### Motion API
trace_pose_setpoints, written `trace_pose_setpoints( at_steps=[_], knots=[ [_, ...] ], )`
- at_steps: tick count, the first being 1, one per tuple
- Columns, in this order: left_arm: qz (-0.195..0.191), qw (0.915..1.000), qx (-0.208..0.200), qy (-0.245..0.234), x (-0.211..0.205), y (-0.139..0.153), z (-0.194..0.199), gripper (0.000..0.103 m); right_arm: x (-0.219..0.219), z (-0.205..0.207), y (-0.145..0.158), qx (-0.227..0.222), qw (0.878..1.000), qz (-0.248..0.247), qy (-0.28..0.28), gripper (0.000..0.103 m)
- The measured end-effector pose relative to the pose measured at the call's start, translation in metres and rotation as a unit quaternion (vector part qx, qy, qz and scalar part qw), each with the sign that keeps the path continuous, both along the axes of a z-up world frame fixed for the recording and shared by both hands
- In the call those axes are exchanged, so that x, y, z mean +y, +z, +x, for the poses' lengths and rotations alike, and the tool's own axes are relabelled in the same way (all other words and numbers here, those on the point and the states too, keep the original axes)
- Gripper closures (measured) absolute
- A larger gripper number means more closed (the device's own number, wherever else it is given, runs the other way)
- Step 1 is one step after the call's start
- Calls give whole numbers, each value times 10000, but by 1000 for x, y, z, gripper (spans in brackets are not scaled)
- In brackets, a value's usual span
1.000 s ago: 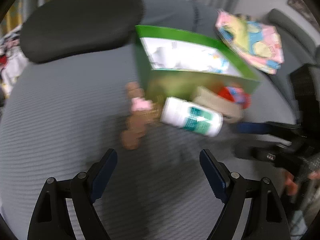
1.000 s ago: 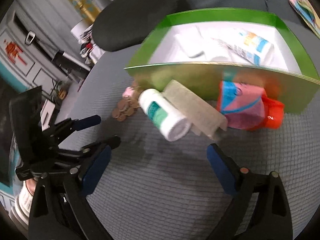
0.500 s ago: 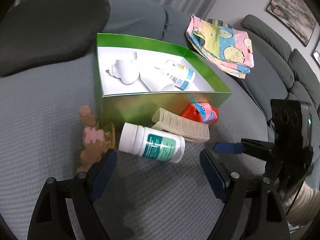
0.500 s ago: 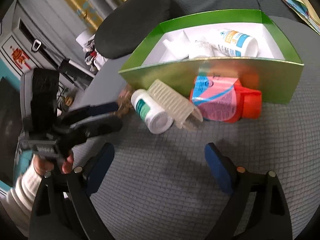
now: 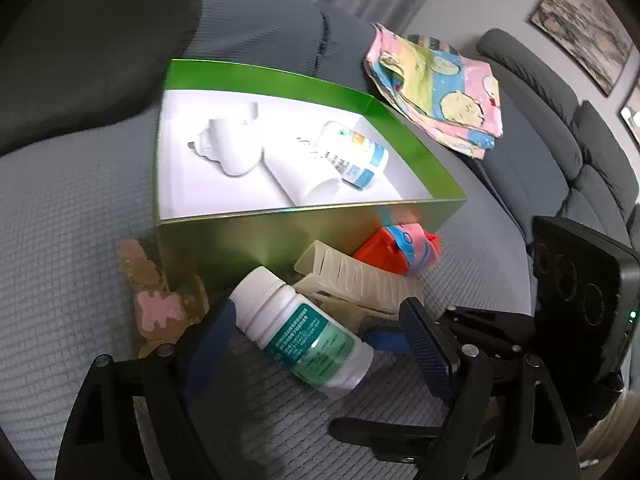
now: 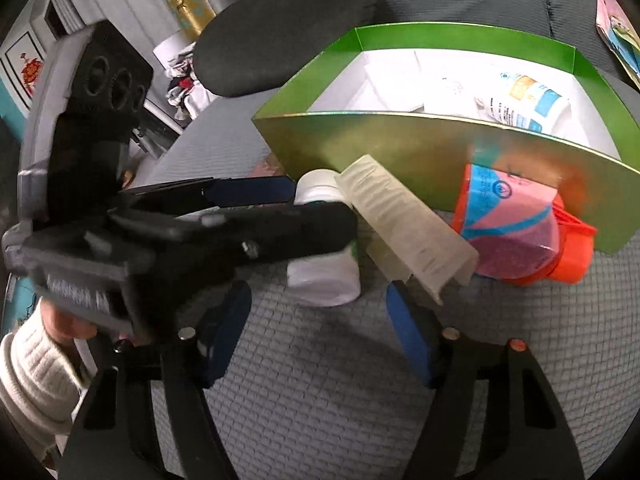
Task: Organize rigid objects
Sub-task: 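Move the right gripper toward the green-label bottle and beige strip, then grasp the white bottle with green label using the right gripper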
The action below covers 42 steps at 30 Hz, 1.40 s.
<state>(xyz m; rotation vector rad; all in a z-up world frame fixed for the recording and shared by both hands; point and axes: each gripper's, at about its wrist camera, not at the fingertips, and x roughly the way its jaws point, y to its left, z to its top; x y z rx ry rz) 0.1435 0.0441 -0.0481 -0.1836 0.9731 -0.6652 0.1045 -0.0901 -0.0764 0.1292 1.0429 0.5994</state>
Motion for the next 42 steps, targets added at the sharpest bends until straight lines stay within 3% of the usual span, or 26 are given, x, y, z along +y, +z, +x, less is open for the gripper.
trace_pose_setpoints(
  at_steps=[4,6,8,14,20,22,24,28,35,42],
  knots=[
    [-69,9989,363,-291,-8,-13,-2,18,-1,3,-6,46,9999,-78,-90,40],
    [196,9989,225,-357,-17,-14,-7,18,-5,4,-6,56,10000,34,-40,40],
    [26,9989,279,-381,-19,-13,-6,18,-11,5,-6,63,9999,107,-24,41],
    [-223,9981,570,81,-8,-13,5,19,-10,14,-7,-3,9999,-69,124,44],
    [308,9970,678,198,-10,-18,4,26,3,12,-6,-89,9996,-192,166,42],
    [431,9969,650,136,-12,-19,2,34,9,13,-9,-114,9990,-387,193,57],
    [412,9968,673,150,-14,-19,1,38,16,13,-8,-141,9985,-474,254,63],
    [327,9970,684,139,-11,-16,-3,38,20,9,-4,-295,9966,-684,362,63],
    [123,9985,520,131,-15,0,-27,38,11,-9,11,-546,9943,-800,446,64],
    [118,9999,-1,114,-24,44,-46,38,-6,-20,51,-1057,9905,-795,375,64]
  ],
)
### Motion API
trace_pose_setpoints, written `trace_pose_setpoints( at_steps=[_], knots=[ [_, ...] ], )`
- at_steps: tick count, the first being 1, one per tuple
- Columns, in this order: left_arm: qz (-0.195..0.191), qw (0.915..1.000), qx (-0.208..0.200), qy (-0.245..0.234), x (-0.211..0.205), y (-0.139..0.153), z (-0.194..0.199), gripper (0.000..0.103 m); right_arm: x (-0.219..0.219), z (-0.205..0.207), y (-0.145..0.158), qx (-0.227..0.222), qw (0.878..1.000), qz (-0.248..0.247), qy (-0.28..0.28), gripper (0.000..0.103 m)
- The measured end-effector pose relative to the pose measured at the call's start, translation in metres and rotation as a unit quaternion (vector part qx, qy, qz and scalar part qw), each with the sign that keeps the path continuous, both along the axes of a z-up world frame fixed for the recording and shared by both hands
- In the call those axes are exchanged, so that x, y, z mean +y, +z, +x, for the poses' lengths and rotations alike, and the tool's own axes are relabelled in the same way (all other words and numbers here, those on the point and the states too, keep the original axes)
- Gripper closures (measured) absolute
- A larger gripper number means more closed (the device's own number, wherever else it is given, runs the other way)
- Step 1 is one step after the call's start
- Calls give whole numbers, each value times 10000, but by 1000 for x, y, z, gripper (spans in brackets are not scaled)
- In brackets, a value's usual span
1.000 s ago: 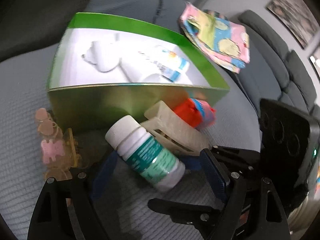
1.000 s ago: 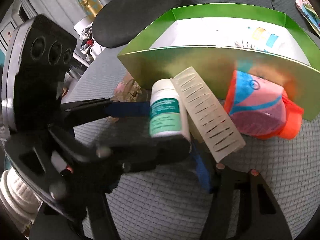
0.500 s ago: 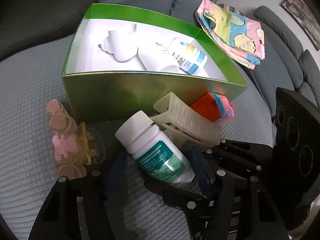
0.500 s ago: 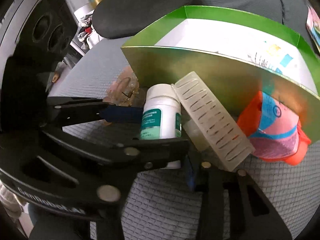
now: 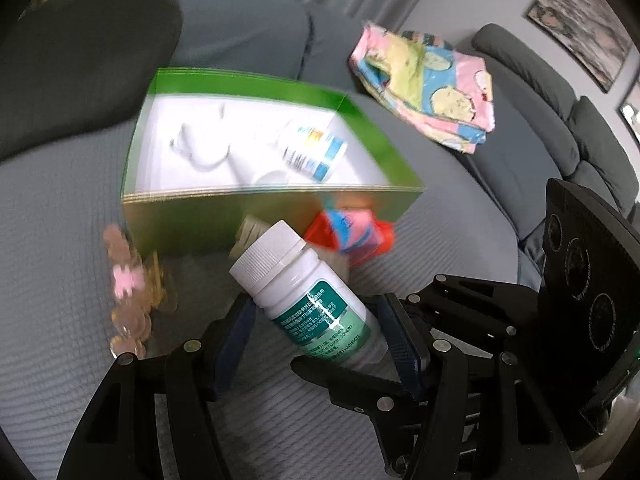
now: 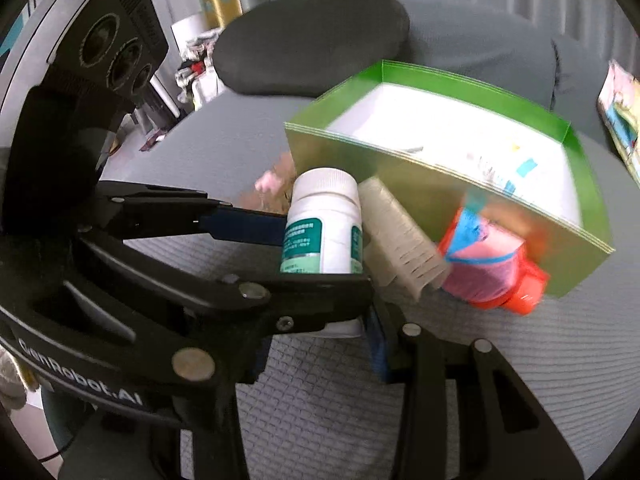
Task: Organize rigid objects
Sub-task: 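Grasp the white bottle with green label using the right gripper, then carry the green-label bottle into the green box and open the right gripper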
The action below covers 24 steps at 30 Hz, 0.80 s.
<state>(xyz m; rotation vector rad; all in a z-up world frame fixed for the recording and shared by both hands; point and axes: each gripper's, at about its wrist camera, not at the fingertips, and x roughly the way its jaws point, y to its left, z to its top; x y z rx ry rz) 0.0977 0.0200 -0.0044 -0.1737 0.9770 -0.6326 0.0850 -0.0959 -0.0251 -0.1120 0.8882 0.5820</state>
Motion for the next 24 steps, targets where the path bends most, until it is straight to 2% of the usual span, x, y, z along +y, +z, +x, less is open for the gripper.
trace_pose_setpoints(
  at_steps=[5,12,19,24],
  knots=[
    [46,9992,-408,-17,-8,36,-2,38,-10,5,31,-372,9993,68,-51,64],
    [58,9973,-730,-3,-22,68,11,38,-18,21,63,-777,9969,127,-93,64],
    [30,9964,-850,42,-33,81,40,38,-30,41,83,-993,9947,213,-159,63],
    [79,9959,-903,57,-40,85,62,38,-36,65,82,-1032,9940,323,-192,64]
  ],
)
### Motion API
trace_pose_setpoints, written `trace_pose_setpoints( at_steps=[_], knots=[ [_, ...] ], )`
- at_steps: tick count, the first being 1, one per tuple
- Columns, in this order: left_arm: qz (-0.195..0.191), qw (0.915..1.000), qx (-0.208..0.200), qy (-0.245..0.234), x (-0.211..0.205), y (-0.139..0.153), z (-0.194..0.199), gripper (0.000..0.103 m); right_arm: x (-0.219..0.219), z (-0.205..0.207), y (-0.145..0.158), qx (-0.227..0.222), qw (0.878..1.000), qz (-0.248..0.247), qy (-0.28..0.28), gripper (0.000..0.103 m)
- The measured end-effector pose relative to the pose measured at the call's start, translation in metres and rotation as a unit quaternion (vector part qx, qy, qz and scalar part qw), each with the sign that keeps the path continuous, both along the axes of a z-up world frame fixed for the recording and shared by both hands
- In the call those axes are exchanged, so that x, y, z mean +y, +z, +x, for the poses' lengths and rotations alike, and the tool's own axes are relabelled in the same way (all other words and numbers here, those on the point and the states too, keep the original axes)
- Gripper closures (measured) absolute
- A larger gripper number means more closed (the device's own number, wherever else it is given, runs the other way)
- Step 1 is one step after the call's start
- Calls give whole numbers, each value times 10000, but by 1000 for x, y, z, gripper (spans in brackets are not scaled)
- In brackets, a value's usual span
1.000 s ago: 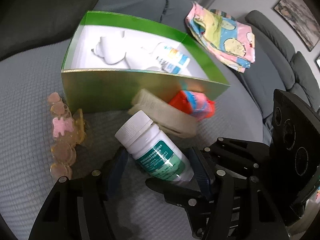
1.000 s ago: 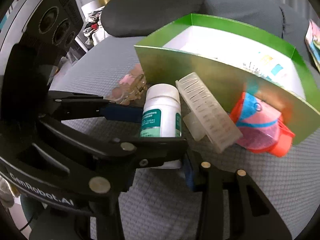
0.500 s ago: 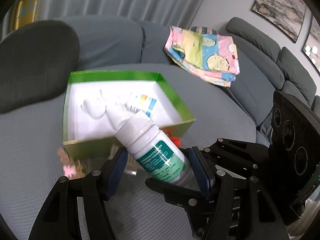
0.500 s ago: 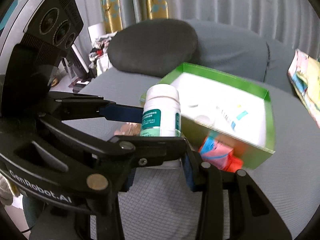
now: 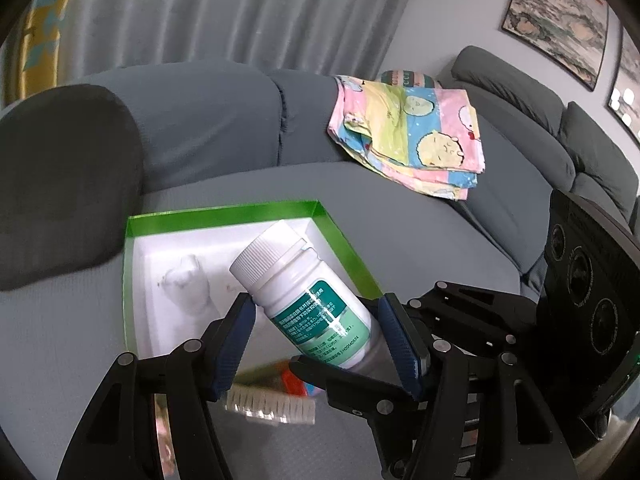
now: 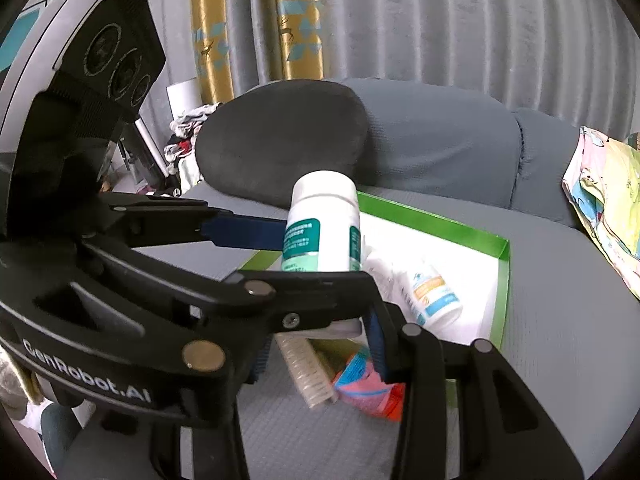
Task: Organize rigid objects
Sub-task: 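Carry the green-label bottle into the green box and open the right gripper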
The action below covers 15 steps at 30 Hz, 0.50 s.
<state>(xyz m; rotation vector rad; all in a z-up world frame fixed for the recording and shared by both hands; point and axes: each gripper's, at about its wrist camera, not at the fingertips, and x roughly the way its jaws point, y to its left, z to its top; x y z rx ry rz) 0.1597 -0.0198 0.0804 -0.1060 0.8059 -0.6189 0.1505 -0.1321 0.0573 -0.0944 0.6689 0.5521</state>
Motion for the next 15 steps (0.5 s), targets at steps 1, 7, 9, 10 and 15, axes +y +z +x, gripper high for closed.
trace_pose_setpoints(
  at_steps=[1,7,9,10,15],
  knots=[
    [-9,10000,11,10,-2,-1,5,38,-1,3,0,-7,10000,3,-2,64],
    [-57,9999,72,56,-7,-10,32,38,-4,20,-5,47,10000,56,-33,64],
    [-110,9998,125,67,-7,-15,40,38,-4,25,-8,84,9999,68,-49,64],
    [-126,9998,147,72,-8,-18,43,38,-5,28,-10,109,9999,79,-50,64],
    [-88,9996,234,94,-13,-32,58,38,-6,39,-24,216,9997,59,-45,64]
  ],
)
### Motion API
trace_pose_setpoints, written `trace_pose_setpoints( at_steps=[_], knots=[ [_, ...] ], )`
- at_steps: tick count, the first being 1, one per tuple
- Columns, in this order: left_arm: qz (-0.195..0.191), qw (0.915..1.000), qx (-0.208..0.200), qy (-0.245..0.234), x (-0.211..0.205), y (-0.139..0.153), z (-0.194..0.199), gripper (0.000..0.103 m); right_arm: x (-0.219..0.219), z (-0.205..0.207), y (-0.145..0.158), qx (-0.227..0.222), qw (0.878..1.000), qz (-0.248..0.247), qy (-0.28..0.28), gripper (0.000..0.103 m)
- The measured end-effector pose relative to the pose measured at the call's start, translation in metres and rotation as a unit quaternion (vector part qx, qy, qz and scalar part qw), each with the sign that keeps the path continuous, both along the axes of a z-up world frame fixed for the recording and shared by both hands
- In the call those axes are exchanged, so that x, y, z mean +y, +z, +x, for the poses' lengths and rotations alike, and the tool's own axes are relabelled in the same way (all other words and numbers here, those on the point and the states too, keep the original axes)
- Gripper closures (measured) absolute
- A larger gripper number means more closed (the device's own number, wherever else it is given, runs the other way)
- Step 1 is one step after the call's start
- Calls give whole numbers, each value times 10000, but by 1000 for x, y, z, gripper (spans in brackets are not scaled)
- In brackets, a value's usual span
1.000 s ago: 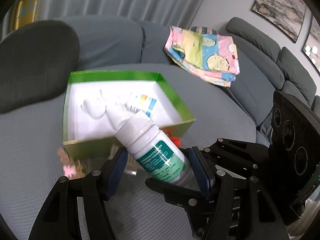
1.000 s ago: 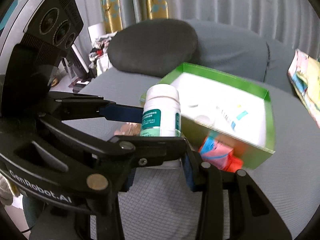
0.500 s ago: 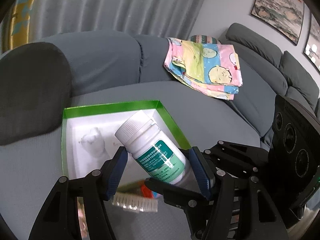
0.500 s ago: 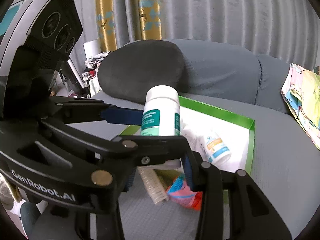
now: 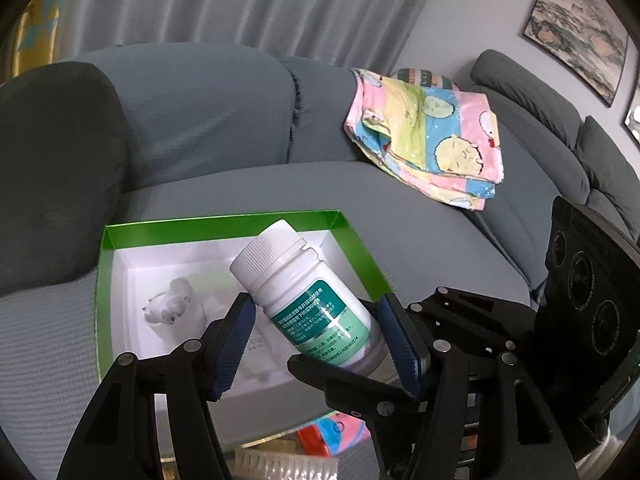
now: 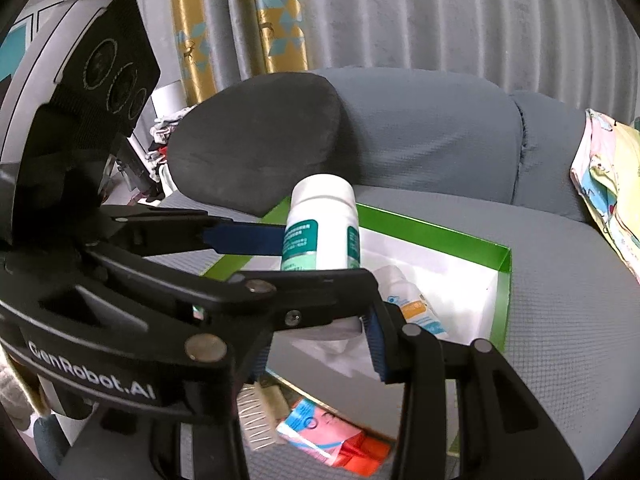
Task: Organize rigid objects
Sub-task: 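Carry the green-label bottle into the green box and open the right gripper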
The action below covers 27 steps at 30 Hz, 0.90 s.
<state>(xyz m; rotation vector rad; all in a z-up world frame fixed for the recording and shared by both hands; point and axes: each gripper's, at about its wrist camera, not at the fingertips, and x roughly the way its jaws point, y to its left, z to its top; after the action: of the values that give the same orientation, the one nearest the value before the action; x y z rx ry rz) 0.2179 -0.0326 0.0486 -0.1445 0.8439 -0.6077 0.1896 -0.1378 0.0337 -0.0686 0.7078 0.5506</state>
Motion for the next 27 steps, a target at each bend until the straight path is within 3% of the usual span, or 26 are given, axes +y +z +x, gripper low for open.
trace_pose_setpoints(
  at_steps=[17,19,22,27],
  knots=[
    [83,9986,508,136,-4,-48,27,38,4,28,-47,544,9985,-83,-13,61],
    [230,9983,497,194,-6,-50,26,37,3,32,-50,585,9982,-110,-83,52],
    [456,9974,399,380,-6,-49,22,20,0,33,-52,601,9979,-131,-211,36],
    [1039,9914,-106,784,-3,-36,4,19,-14,23,-47,425,9976,-257,-481,30]
  ],
)
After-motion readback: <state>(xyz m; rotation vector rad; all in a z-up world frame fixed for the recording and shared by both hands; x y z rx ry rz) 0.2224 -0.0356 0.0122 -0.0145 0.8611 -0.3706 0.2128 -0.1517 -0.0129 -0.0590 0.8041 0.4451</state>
